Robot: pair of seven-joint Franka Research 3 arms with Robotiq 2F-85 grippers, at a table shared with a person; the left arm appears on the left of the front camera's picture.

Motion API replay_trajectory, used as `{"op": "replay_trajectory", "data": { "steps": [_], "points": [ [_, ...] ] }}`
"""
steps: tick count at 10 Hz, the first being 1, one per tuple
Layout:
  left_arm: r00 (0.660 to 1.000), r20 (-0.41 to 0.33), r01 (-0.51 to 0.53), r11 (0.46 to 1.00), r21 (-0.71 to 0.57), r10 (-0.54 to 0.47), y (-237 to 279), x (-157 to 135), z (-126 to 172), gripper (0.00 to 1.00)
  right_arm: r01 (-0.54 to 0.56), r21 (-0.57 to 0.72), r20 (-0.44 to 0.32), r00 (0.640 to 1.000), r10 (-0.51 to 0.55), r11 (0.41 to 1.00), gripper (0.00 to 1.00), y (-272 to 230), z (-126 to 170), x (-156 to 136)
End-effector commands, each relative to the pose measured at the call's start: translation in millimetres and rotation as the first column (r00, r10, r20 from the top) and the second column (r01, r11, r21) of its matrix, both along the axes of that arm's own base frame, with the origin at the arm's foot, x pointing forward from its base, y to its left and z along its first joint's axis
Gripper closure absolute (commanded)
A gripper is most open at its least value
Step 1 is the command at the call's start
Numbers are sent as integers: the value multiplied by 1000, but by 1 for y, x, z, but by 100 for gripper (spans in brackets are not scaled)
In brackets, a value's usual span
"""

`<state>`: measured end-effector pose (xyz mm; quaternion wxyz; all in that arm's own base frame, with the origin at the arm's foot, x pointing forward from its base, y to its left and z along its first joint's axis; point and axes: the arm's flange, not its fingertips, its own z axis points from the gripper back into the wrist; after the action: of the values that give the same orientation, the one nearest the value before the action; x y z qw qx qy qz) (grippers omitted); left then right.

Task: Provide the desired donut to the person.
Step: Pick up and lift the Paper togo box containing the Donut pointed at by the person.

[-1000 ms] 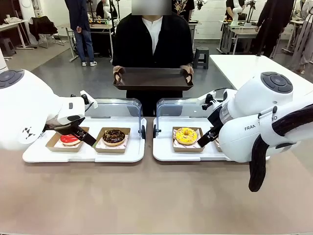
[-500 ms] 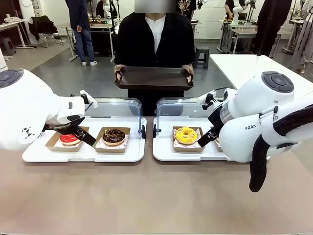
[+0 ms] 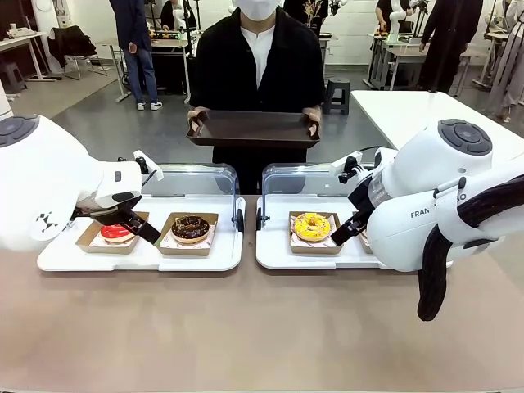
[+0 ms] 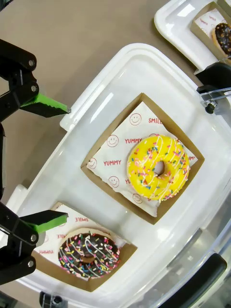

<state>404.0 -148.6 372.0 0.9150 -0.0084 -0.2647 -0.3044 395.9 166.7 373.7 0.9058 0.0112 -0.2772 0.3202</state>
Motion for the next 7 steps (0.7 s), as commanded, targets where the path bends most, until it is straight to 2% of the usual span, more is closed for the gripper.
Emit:
{"op": "replay_trajectory", "data": {
  "steps": [1, 3, 5, 7],
  "points": [
    [1000, 0, 0, 1000, 0, 0, 0, 0, 0, 0, -1, 0, 0, 1000, 1, 1000, 0, 0, 0, 0],
    [1000, 0, 0, 1000, 0, 0, 0, 0, 0, 0, 0, 0, 0, 1000, 0, 1000, 0, 0, 0, 0],
    [1000, 2, -19, 1000, 8, 19, 23, -11, 42, 0, -77, -36, 21, 997, 78, 996, 0, -8, 51, -25],
    [999, 20, 49, 999, 20, -49, 42, -30, 96, 0, -73, -72, -4, 997, 73, 995, 0, -36, 98, -53]
  ]
}}
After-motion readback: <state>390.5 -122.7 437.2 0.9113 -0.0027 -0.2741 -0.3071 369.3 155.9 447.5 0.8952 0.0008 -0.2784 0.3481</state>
